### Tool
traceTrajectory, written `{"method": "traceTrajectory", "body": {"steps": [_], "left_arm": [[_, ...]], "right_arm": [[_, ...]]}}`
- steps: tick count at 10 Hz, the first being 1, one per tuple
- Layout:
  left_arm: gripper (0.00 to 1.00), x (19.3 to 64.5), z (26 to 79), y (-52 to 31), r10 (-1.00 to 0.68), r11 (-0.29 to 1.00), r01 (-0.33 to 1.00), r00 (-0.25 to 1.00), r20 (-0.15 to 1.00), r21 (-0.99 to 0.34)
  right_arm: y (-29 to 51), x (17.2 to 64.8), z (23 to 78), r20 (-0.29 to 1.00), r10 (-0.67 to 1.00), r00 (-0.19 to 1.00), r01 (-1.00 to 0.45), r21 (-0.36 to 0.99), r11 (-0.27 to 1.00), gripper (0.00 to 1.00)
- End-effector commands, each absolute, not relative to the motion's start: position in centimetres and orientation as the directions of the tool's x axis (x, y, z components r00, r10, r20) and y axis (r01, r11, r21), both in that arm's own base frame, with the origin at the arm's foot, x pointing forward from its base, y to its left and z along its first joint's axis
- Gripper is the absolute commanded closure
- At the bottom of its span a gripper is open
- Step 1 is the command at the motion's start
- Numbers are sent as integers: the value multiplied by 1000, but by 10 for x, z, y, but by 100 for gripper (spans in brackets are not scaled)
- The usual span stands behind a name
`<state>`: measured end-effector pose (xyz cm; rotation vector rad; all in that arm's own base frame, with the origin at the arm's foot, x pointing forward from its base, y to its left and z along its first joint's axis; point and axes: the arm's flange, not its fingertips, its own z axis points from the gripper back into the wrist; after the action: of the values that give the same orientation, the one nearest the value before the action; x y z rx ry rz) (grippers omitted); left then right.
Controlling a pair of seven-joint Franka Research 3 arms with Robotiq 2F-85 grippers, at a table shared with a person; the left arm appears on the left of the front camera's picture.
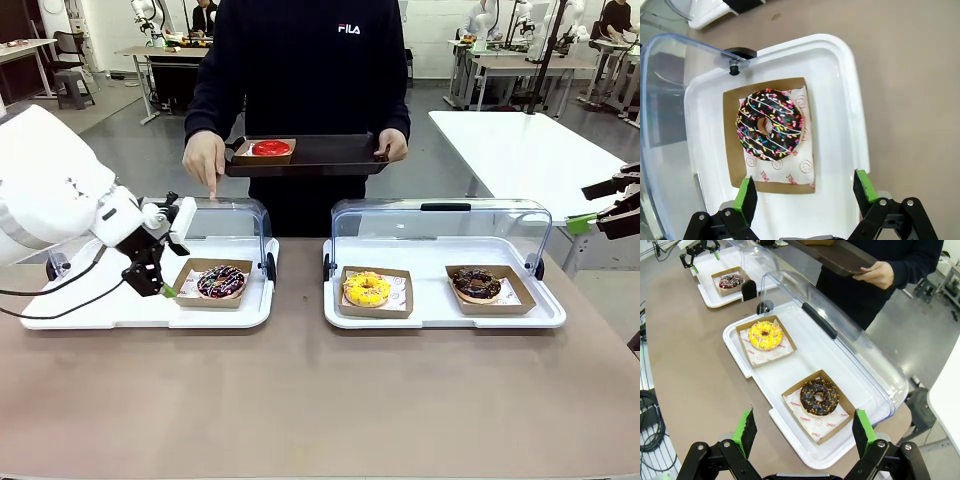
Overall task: Provide the desired donut to the person.
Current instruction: Pick up and lift the Paper togo box containing the Donut pointed at by the person.
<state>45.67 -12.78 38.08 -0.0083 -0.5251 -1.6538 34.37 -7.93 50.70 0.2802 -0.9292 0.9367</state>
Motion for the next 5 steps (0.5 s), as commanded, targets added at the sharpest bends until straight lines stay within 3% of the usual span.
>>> {"method": "traceTrajectory", "body": {"steps": [1, 5], "left_arm": [[0, 473, 371, -137, -962, -13, 948, -99, 256, 318], [0, 477, 355, -131, -976, 26, 963, -34, 215, 269]], "right_arm": [[-79, 345, 504, 796, 555, 242, -794, -167, 585, 0], [-79, 345, 504, 796, 555, 242, -794, -167, 585, 0]]}}
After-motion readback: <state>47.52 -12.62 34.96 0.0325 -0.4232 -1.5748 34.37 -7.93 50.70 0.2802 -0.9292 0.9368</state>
